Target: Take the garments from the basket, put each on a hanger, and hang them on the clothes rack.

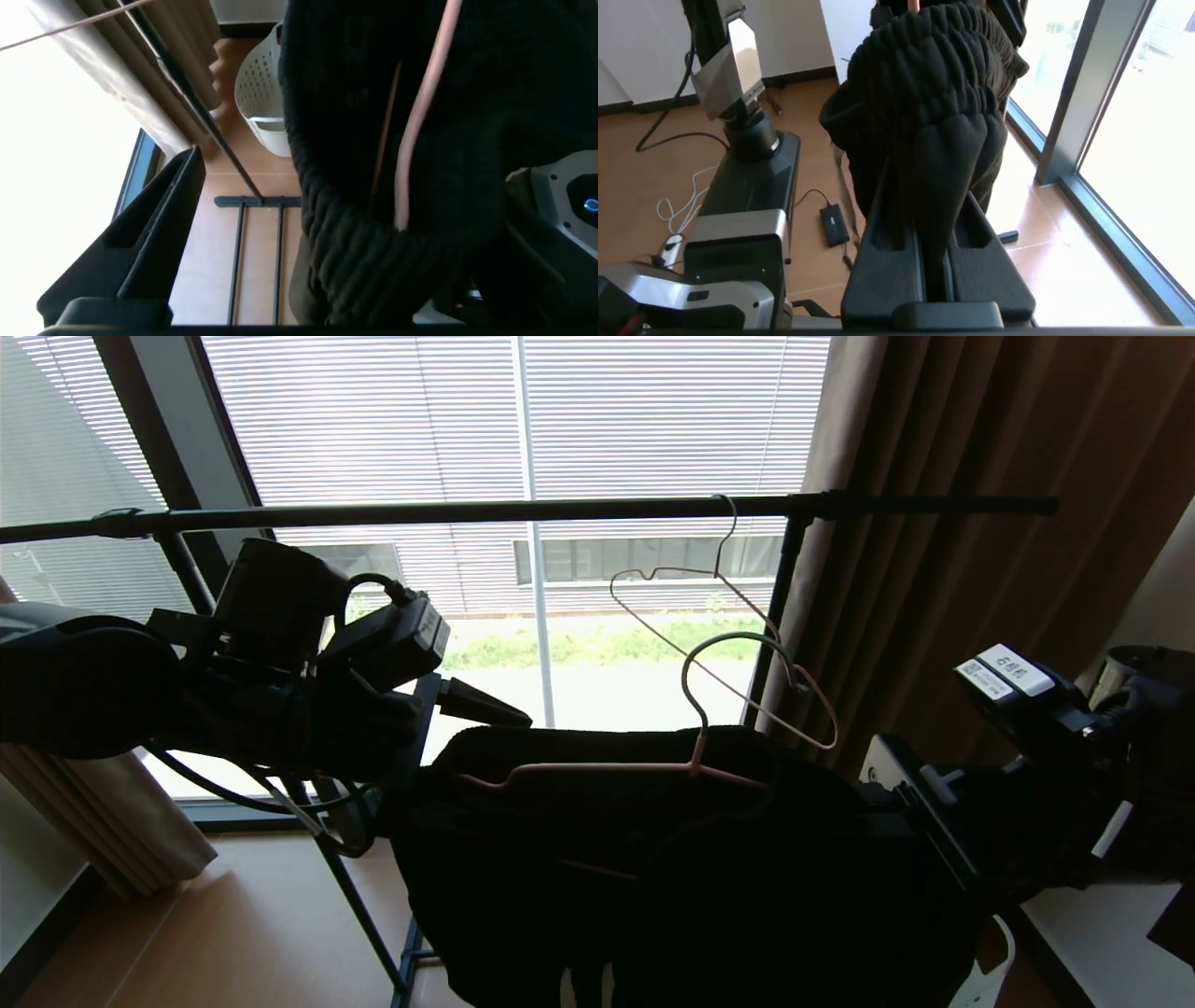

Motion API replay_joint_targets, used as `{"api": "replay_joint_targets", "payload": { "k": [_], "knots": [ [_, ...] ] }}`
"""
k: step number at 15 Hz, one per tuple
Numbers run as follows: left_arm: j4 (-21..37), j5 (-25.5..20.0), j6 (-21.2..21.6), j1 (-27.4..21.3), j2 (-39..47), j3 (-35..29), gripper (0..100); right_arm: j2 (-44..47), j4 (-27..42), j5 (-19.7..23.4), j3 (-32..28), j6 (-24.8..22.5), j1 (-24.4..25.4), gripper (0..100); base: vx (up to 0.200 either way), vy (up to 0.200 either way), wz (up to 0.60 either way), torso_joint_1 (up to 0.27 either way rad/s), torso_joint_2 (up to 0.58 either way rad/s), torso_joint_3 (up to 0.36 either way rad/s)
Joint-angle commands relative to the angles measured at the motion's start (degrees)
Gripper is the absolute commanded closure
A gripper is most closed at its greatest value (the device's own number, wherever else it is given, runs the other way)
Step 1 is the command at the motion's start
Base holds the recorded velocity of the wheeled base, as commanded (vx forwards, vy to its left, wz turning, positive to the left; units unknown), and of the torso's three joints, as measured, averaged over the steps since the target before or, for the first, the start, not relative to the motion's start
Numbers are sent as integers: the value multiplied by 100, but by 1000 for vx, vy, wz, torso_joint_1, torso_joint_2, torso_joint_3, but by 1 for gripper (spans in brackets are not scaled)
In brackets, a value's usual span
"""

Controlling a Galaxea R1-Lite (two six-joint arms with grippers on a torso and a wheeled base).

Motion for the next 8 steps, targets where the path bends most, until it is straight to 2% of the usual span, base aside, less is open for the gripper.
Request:
{"api": "replay_joint_targets", "payload": {
  "k": [1,8],
  "knots": [
    [-3,18,-10,-124,3,-6,0,109,-20,11,18,-30,10,100,0,0,0,0,0,0],
    [6,167,-45,-335,12,-42,0,118,-64,55,9,-48,2,100,0,0,0,0,0,0]
  ]
}}
